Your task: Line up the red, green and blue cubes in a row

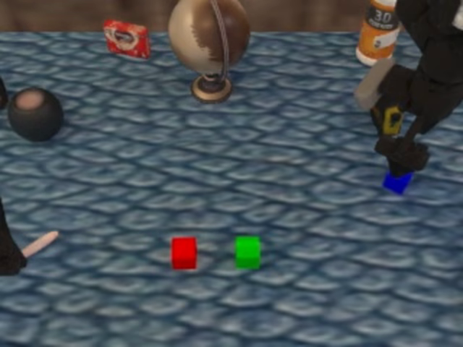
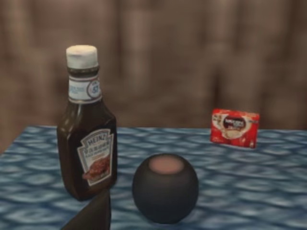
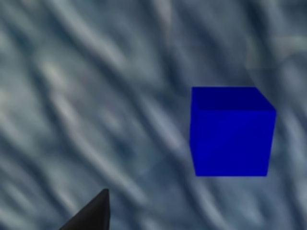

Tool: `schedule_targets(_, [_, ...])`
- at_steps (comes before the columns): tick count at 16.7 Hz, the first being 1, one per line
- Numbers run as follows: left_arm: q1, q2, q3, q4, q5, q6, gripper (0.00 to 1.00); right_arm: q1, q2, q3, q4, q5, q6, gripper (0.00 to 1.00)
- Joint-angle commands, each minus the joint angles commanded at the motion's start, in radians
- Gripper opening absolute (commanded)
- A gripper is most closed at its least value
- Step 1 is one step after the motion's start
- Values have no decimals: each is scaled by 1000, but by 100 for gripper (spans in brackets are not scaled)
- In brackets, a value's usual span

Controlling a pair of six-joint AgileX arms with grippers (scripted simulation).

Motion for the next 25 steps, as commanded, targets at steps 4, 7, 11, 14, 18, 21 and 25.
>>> schedule_targets(4, [0,0,0,0,0,0,100,-2,13,-33,43,0,-1,100])
schedule_targets(7, [0,0,0,0,0,0,100,0,55,-101,164,1,1,100])
schedule_targets(11, [0,0,0,0,0,0,100,1,98,-166,265,1,3,100])
schedule_targets(14, [0,0,0,0,0,0,100,1,99,-167,266,1,3,100])
schedule_targets(18, [0,0,0,0,0,0,100,1,99,-167,266,1,3,70])
schedule_targets(21, [0,0,0,0,0,0,100,1,99,-167,266,1,3,47])
schedule_targets(25, [0,0,0,0,0,0,100,1,99,-167,266,1,3,17])
